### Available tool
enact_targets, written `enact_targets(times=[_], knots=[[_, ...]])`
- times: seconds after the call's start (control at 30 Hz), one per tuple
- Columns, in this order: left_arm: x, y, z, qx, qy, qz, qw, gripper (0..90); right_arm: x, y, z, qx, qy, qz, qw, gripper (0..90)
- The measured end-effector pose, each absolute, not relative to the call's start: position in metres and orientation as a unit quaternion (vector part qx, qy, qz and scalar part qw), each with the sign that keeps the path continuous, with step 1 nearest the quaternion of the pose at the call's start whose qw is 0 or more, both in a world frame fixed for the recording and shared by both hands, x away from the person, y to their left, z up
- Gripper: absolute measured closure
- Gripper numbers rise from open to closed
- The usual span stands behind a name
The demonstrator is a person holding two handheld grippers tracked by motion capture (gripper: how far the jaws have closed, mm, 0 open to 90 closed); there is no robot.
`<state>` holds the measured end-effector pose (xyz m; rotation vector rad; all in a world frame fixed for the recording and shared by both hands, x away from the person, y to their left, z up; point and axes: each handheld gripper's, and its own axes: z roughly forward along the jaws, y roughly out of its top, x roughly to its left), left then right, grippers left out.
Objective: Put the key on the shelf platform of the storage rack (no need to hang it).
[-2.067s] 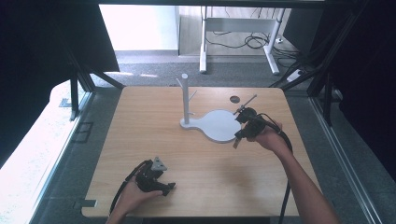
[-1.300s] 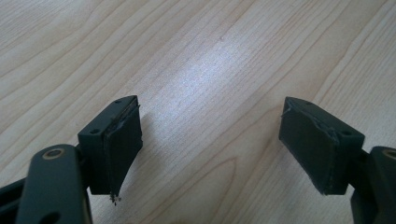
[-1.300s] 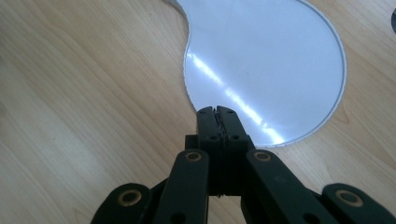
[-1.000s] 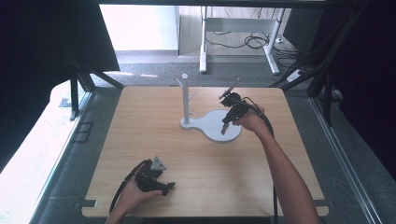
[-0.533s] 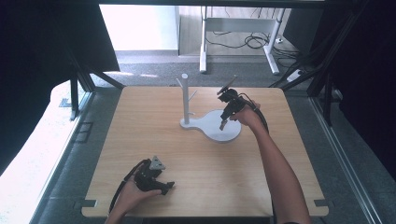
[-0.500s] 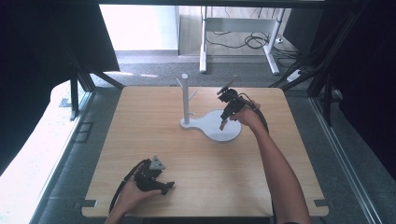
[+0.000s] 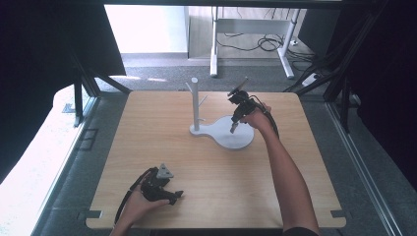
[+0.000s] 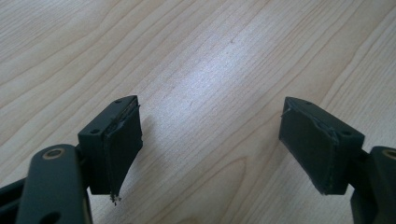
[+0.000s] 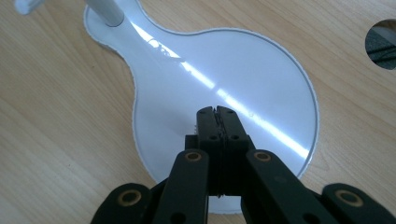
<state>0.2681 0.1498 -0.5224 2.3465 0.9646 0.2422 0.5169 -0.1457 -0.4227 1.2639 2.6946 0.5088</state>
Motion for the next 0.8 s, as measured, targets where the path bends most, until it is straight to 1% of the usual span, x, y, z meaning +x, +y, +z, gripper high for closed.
enact_targets(times=[0.27,0.47,0.67,0.8], knots=[[0.268,0.149,-0.523,0.882,0.361,0.094,0.287,21.5,0.522,-0.141,-0.442,0.424,0.890,0.158,0.067,90.0],[0.268,0.149,-0.524,0.882,0.363,0.096,0.285,21.5,0.523,-0.141,-0.448,0.428,0.885,0.165,0.076,90.0],[0.268,0.148,-0.524,0.882,0.365,0.096,0.284,21.5,0.525,-0.145,-0.462,0.437,0.882,0.158,0.078,89.8],[0.268,0.148,-0.526,0.882,0.365,0.097,0.281,21.5,0.526,-0.147,-0.471,0.444,0.878,0.158,0.089,89.2]])
